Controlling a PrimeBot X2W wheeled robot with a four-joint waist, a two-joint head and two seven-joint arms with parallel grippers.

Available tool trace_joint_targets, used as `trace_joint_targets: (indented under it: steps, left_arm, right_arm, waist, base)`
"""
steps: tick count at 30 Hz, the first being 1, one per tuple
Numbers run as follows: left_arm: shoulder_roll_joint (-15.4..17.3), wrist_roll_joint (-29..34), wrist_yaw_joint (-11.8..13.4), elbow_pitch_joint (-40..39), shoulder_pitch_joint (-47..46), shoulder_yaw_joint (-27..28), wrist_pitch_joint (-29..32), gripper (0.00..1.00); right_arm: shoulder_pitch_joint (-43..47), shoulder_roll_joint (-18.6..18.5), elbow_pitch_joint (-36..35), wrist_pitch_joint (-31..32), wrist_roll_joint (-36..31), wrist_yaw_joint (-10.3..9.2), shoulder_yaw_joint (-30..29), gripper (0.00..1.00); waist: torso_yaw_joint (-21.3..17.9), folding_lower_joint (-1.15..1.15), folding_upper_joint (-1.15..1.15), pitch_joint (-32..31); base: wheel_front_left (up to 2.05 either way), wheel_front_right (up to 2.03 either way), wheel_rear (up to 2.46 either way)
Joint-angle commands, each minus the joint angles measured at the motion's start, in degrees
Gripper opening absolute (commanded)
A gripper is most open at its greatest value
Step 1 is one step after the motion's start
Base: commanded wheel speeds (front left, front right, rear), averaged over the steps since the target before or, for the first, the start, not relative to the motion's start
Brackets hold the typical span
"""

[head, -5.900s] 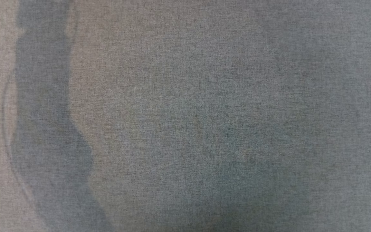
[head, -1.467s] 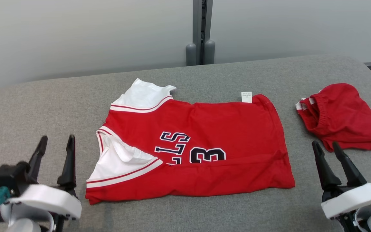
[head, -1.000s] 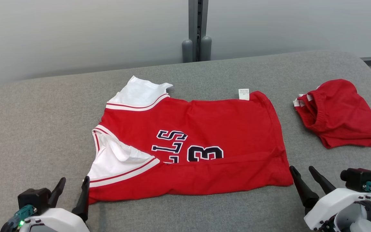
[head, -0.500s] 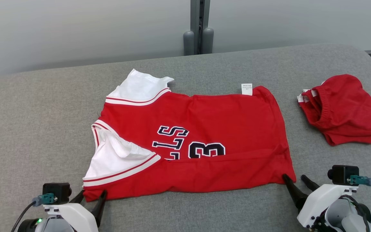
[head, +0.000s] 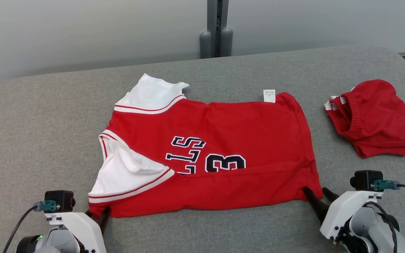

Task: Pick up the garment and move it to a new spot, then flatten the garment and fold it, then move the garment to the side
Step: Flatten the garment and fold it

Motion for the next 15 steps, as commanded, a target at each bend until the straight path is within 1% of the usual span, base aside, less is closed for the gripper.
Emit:
trace_joint_targets:
  steps: [1, 2, 3, 7, 12, 15]
  left_arm:
    - [-0.17, -0.39, -0.25, 0.66, -0.47, -0.33, 0.72, 0.36]
    - [-0.26, -0.41, -0.36, 0.85, -0.54, -0.48, 0.97, 0.22]
    - [-0.29, -0.6, -0.39, 0.95, -0.59, -0.49, 1.02, 0.0]
    - [-0.09, -0.75, -0.89, 1.27, -0.48, -0.23, 0.34, 0.0]
    - [1.14, -0.95, -1.18, 0.51, 0.44, -0.26, 0.71, 0.0]
    - [2.14, -1.52, -1.09, -1.17, 1.79, -0.37, 1.81, 0.0]
  right_arm:
    - [-0.16, 0.2, 0.51, 0.75, 0.23, 0.01, 0.37, 0.47]
    - [-0.28, 0.31, 0.54, 0.83, 0.4, 0.02, 0.67, 0.19]
    - [-0.3, 0.34, 0.48, 0.93, 0.7, 0.02, 0.88, 0.0]
    - [-0.61, -0.38, -0.04, 0.82, 1.47, 0.02, 1.71, 0.0]
    - [-0.21, -1.7, -1.98, 1.19, 3.77, 0.02, 2.16, 0.0]
    - [0.84, -3.79, -4.09, 2.85, 5.78, 0.01, 2.69, 0.0]
  waist:
    - [0.05, 0.0, 0.0, -0.09]
    - [0.1, 0.0, 0.0, -0.23]
    - [0.14, 0.0, 0.0, -0.36]
    - [0.28, 0.0, 0.0, -0.79]
    - [0.47, 0.0, 0.0, -1.77]
    - [0.53, 0.0, 0.0, -2.68]
  base:
    - [0.0, 0.0, 0.0]
    - [0.0, 0.0, 0.0]
    - [0.0, 0.0, 0.0]
    - [0.0, 0.0, 0.0]
    - [0.0, 0.0, 0.0]
    - [0.0, 0.0, 0.0]
